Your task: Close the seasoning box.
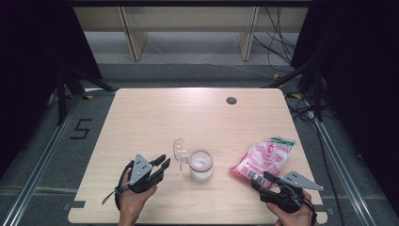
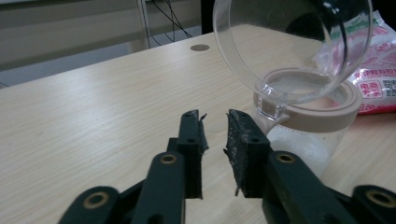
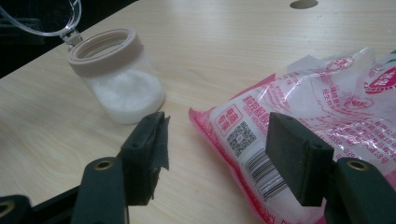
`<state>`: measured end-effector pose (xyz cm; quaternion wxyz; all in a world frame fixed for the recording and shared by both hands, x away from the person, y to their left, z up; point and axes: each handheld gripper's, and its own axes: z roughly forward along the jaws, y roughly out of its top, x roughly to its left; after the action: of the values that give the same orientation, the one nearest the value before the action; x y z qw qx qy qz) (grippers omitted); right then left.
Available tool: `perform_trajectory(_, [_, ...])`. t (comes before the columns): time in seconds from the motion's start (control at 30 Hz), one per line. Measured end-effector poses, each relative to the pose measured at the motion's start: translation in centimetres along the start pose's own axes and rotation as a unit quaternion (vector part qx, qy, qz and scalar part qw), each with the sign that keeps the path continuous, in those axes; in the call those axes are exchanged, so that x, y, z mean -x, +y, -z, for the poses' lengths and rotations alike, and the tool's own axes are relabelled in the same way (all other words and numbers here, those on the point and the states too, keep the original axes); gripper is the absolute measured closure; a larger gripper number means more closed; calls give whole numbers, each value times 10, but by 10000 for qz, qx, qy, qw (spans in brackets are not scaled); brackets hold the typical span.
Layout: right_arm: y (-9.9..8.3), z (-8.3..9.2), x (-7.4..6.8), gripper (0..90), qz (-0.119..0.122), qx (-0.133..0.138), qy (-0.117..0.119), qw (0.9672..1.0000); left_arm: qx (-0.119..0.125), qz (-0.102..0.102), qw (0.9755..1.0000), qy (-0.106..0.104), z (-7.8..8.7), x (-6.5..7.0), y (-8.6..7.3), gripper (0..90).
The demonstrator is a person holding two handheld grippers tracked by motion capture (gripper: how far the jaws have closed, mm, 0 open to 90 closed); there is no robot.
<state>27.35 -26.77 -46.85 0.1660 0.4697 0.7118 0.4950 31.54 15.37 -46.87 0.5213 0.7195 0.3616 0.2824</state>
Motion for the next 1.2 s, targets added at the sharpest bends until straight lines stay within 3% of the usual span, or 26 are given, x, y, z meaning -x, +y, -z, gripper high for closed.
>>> perform_trajectory(0.23, [-1, 2, -2, 392, 112, -62, -50, 9999, 126, -111, 9998, -105, 0, 5, 8, 873])
perform_trajectory(0.27, [-2, 2, -7, 392, -179, -34, 84, 9998, 184, -155, 9996, -163, -2, 8, 10, 875])
perform_trajectory(0.3, [-2, 2, -7, 392, -174, -24, 84, 9998, 163, -131, 9997, -150, -2, 9, 11, 878])
perform_trajectory(0.4, [-3, 2, -3, 392, 119, 4, 50, 9999, 167, -182, 9995, -206, -4, 11, 13, 884])
perform_trajectory(0.47, [-3, 2, -3, 392, 121, 2, 35, 9999, 165, -219, 9994, -230, -4, 12, 14, 884])
perform_trajectory(0.5, [-3, 3, -3, 392, 110, 34, 41, 9999, 191, -187, 9994, -235, -4, 13, 15, 884])
perform_trajectory(0.53, [-4, 3, -6, 391, -135, -48, 81, 9999, 191, -187, 9994, -235, -4, 13, 15, 884])
perform_trajectory(0.57, [-4, 4, -7, 391, -124, -66, 84, 9999, 310, -365, 9983, -333, -6, 11, 16, 884])
perform_trajectory(0.6, [-5, 3, -7, 390, -175, -49, 111, 9998, 322, -365, 9982, -337, -7, 11, 17, 884])
perform_trajectory(0.63, [-5, 2, -4, 390, 83, -23, 55, 9999, 269, -359, 9985, -313, -6, 12, 17, 884])
perform_trajectory(0.67, [-5, 2, -4, 389, 103, -40, 45, 9999, 280, -347, 9984, -336, -7, 12, 17, 884])
perform_trajectory(0.7, [-6, 3, -8, 389, -75, -76, 90, 9999, 293, -335, 9984, -338, -7, 12, 17, 884])
perform_trajectory(0.73, [-5, 3, -8, 389, -93, -111, 117, 9998, 298, -403, 9981, -349, -7, 12, 18, 883])
perform_trajectory(0.8, [-6, 4, -9, 389, -61, -100, 121, 9999, 297, -357, 9983, -358, -7, 13, 18, 883])
perform_trajectory(0.83, [-6, 2, -7, 389, 78, -21, 98, 9999, 305, -355, 9982, -362, -8, 14, 19, 883])
perform_trajectory(0.87, [-6, 2, -6, 389, 111, -17, 113, 9999, 302, -427, 9980, -364, -8, 13, 19, 883])
perform_trajectory(1.03, [-6, 5, -6, 389, 96, -54, 101, 9999, 316, -394, 9980, -392, -8, 14, 20, 877])
perform_trajectory(1.07, [-6, 5, -9, 389, -128, -75, 136, 9998, 316, -442, 9977, -405, -9, 14, 21, 876])
perform_trajectory(1.2, [-7, 4, -9, 389, -130, -51, 146, 9998, 374, -390, 9976, -431, -10, 16, 21, 871])
